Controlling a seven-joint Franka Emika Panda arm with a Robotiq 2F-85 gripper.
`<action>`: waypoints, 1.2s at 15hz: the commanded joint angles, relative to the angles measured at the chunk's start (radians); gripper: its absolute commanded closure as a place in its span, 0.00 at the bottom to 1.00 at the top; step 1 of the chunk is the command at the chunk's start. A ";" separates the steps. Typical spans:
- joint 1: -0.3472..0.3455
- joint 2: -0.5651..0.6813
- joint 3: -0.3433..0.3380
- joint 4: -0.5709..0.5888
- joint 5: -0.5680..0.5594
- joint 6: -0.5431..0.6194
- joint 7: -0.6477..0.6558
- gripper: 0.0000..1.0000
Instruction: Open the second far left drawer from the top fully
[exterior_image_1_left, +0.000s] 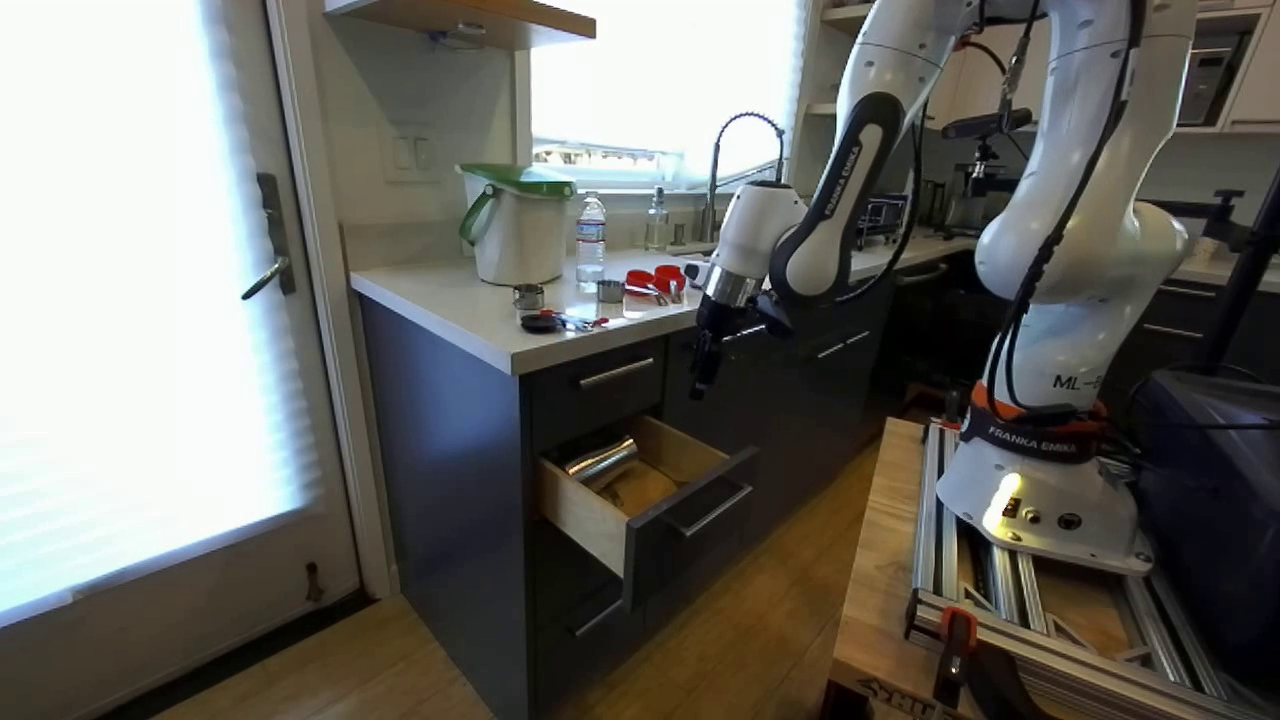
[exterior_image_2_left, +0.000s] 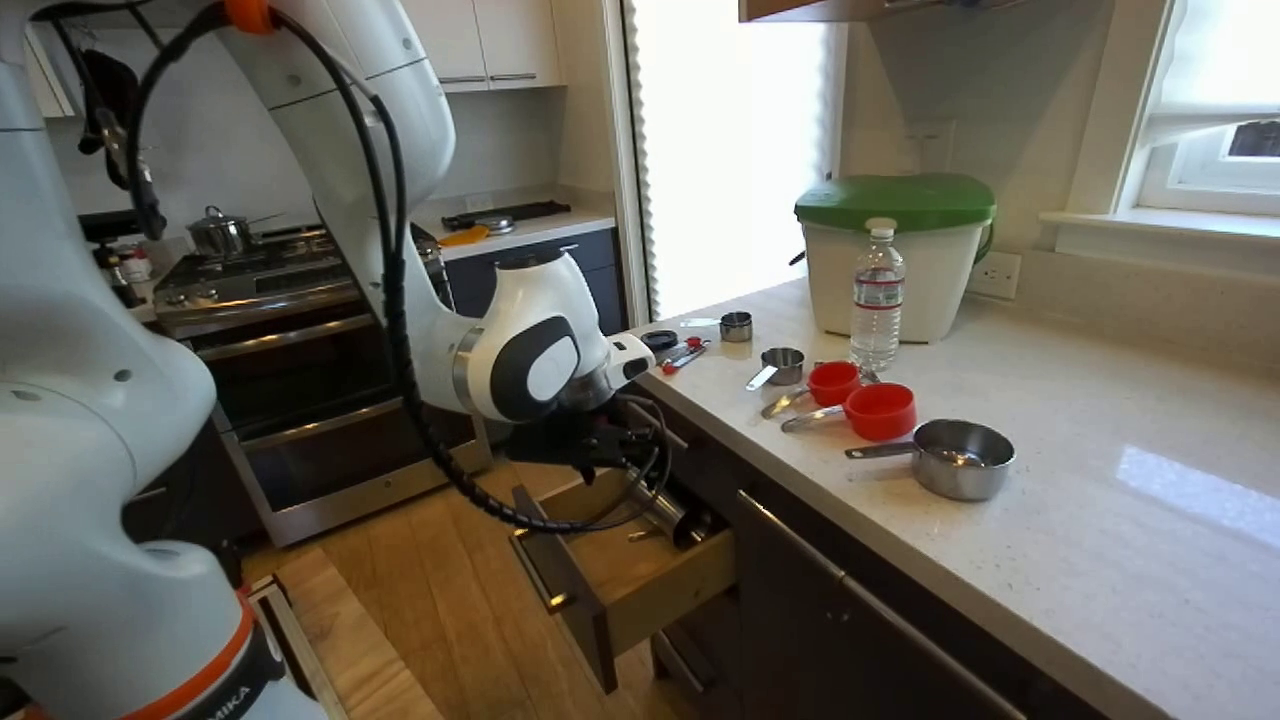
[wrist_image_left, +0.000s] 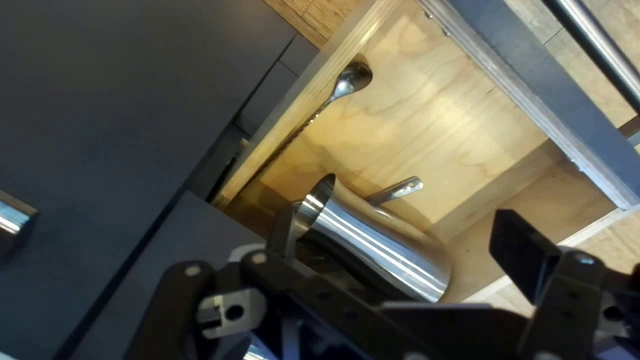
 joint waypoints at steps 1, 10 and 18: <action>0.043 -0.021 -0.044 -0.001 -0.020 -0.026 0.057 0.00; 0.130 0.001 -0.107 0.021 -0.038 -0.139 0.285 0.00; 0.154 0.159 -0.126 0.043 -0.038 -0.120 0.445 0.00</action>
